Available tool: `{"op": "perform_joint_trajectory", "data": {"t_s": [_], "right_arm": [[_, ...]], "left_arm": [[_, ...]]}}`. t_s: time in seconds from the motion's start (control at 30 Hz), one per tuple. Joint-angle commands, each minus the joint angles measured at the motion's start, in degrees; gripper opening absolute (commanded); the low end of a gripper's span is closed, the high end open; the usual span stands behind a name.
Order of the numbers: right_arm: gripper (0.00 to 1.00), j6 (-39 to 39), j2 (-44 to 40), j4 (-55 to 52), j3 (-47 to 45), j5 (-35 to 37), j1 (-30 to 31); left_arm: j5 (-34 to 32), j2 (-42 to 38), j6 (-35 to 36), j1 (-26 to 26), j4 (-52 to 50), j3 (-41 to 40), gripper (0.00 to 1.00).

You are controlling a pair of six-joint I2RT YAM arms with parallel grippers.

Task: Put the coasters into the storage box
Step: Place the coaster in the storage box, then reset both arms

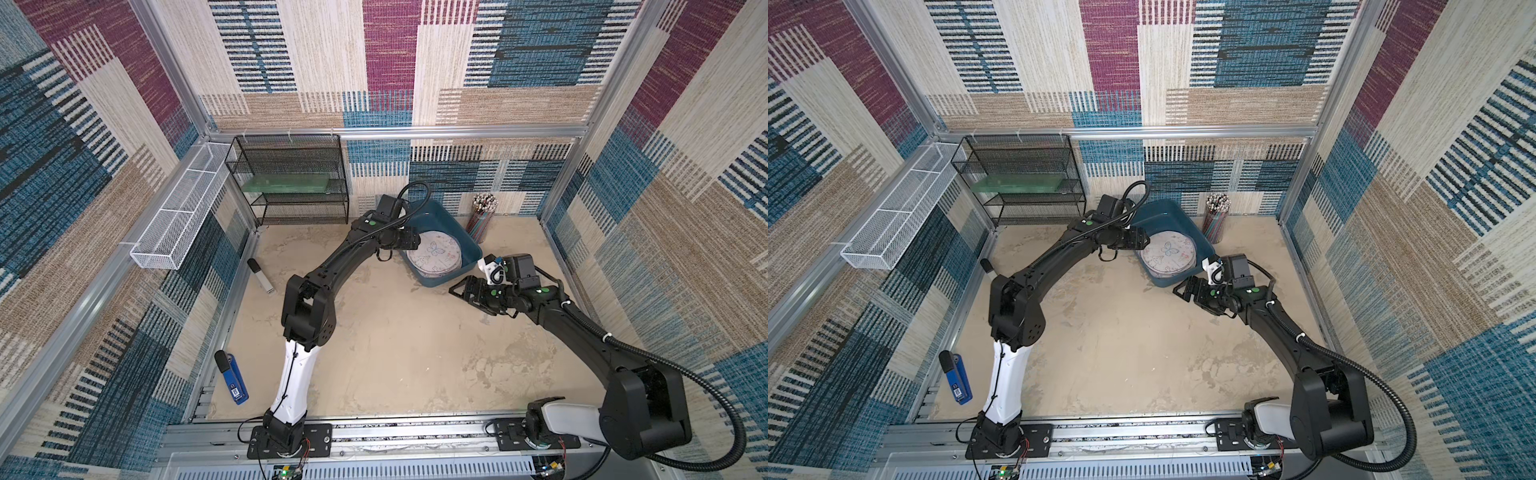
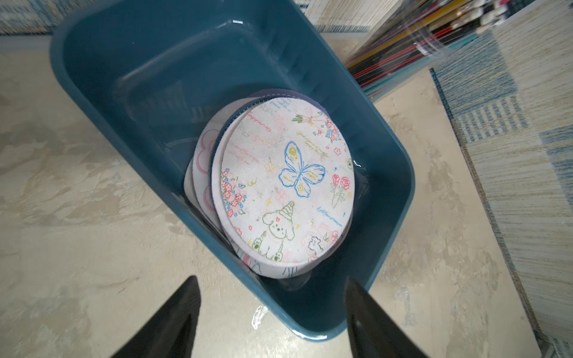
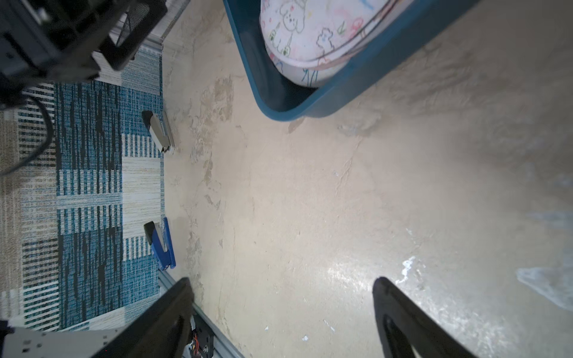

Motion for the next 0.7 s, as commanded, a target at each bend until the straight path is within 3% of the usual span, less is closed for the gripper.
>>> {"op": "perform_joint_trajectory", "data": {"t_s": [0.0,0.13,0.4,0.57,0.67], "right_arm": [[0.95,-4.1,0.9,0.5,2.2,4.8,-0.5],[1.0,-7.0,2.5,2.1,4.3,7.9,-1.5],[0.95,-12.8,6.5,7.8,6.4,15.0,-4.0],[0.95,-18.0,6.5,14.0,4.5,27.4,-4.5],[0.95,-20.8,4.0,22.9,-1.2,35.8,-5.2]], "left_arm": [[-1.6,-7.7,3.0,0.5,5.9,-9.2,0.73],[-4.1,-19.3,3.0,2.0,9.9,-24.5,0.77],[-10.0,-38.4,3.1,8.4,15.5,-49.8,0.89],[-16.3,-48.0,5.1,14.1,20.9,-64.0,0.96],[-20.0,-52.5,6.5,17.5,24.3,-70.9,0.97]]}}
